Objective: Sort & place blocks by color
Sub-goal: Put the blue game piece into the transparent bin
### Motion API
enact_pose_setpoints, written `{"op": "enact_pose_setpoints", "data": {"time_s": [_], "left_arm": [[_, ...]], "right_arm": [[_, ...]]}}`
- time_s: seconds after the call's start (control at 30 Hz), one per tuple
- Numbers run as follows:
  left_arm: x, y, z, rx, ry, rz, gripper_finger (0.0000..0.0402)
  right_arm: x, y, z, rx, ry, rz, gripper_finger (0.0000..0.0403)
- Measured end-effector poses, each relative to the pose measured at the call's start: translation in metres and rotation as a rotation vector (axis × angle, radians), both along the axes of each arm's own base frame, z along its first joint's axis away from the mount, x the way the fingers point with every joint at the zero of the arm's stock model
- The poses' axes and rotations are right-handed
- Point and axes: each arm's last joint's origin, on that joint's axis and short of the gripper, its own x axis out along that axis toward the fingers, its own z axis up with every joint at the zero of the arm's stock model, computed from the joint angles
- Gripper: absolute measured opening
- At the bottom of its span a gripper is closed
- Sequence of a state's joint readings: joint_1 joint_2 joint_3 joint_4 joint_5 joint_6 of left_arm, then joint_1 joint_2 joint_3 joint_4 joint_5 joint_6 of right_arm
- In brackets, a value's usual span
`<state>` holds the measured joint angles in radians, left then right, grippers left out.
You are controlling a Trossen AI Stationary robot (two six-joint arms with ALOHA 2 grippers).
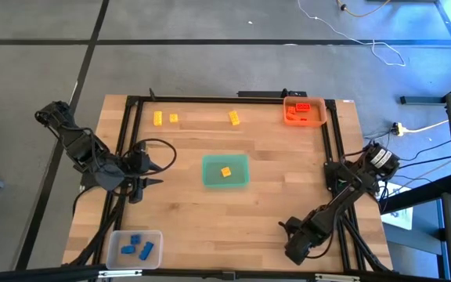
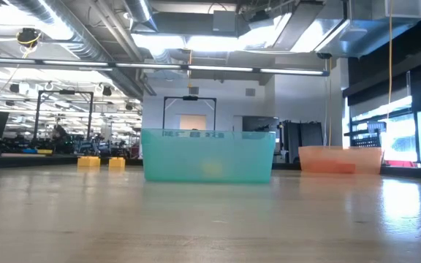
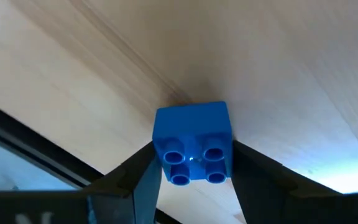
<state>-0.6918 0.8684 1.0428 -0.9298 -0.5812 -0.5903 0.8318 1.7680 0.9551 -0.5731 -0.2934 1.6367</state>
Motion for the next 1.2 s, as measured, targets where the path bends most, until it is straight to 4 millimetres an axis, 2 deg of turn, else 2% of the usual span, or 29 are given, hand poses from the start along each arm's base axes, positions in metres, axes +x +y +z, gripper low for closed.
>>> {"op": "enact_pose_setpoints", "data": {"time_s": [0.17, 0.4, 0.6, 0.77, 1.0, 1.2], "left_arm": [[0.0, 0.0, 0.0, 0.0, 0.0, 0.0, 0.0161], [0.0, 0.0, 0.0, 0.001, 0.0, 0.0, 0.0161], [0.0, 0.0, 0.0, 0.002, 0.002, 0.0, 0.0161], [0.004, -0.003, 0.0, -0.001, -0.01, -0.003, 0.0161], [0.028, -0.023, -0.005, 0.339, -0.025, -0.244, 0.0161], [0.064, -0.043, -0.014, 0.704, -0.067, -0.455, 0.0161]], "right_arm": [[0.013, 0.002, 0.009, -0.024, -0.101, -0.03, 0.0179], [0.045, -0.001, 0.034, -0.082, -0.302, -0.059, 0.0179], [0.075, -0.01, 0.063, -0.199, -0.494, -0.05, 0.0179], [0.102, -0.027, 0.093, -0.372, -0.667, -0.003, 0.0179], [0.138, -0.057, 0.127, -0.505, -0.836, 0.11, 0.0179], [0.166, -0.074, 0.145, -0.449, -1.035, 0.23, 0.0179]]}}
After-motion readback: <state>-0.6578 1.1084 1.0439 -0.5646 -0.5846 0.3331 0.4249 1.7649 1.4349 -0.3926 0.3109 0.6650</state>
